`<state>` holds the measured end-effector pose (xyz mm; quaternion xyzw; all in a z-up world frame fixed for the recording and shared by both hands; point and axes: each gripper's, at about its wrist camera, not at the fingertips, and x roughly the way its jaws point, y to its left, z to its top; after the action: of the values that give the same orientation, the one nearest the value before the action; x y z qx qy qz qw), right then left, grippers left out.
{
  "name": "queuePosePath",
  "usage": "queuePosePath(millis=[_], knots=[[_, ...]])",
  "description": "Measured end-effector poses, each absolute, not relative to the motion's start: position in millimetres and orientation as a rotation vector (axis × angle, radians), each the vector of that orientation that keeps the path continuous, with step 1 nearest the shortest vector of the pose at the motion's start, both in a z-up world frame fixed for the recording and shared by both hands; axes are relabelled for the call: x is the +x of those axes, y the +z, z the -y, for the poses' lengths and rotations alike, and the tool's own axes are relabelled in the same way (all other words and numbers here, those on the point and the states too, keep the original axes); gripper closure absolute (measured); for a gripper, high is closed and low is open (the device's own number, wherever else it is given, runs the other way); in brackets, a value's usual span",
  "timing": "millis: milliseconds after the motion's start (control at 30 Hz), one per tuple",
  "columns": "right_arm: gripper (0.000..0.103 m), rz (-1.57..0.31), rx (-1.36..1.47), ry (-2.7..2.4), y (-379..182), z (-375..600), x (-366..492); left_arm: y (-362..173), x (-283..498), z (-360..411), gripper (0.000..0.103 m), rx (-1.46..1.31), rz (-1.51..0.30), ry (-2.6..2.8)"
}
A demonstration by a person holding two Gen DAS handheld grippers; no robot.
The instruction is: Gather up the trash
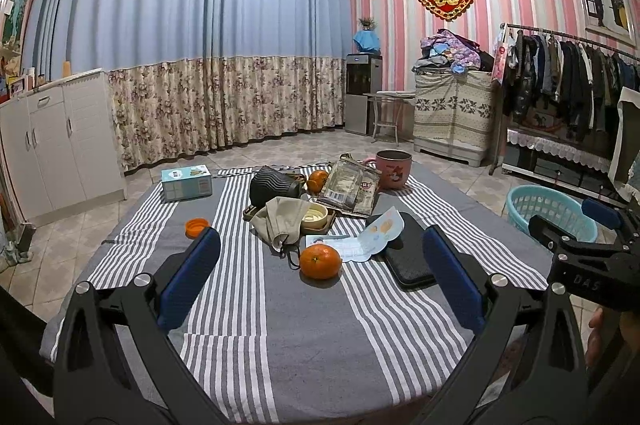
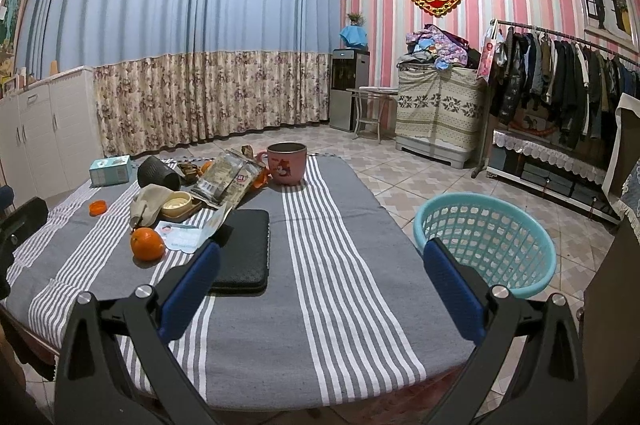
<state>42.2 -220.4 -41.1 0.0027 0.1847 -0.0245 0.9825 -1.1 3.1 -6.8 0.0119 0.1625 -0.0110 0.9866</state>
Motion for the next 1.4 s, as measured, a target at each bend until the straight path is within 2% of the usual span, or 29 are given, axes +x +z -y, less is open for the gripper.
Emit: queuePosePath(millis=[867,1400], knots=[[0.004,-0.406,-0.001,-0.061,-51,233,43,-20,12,-6,0.005,0.016,-0.392,-0.055],[0.004,-0.556,0.001,-0.177,-57,267,95,-59,117,-1,0.005,-0.022,-0.590,-0.070]])
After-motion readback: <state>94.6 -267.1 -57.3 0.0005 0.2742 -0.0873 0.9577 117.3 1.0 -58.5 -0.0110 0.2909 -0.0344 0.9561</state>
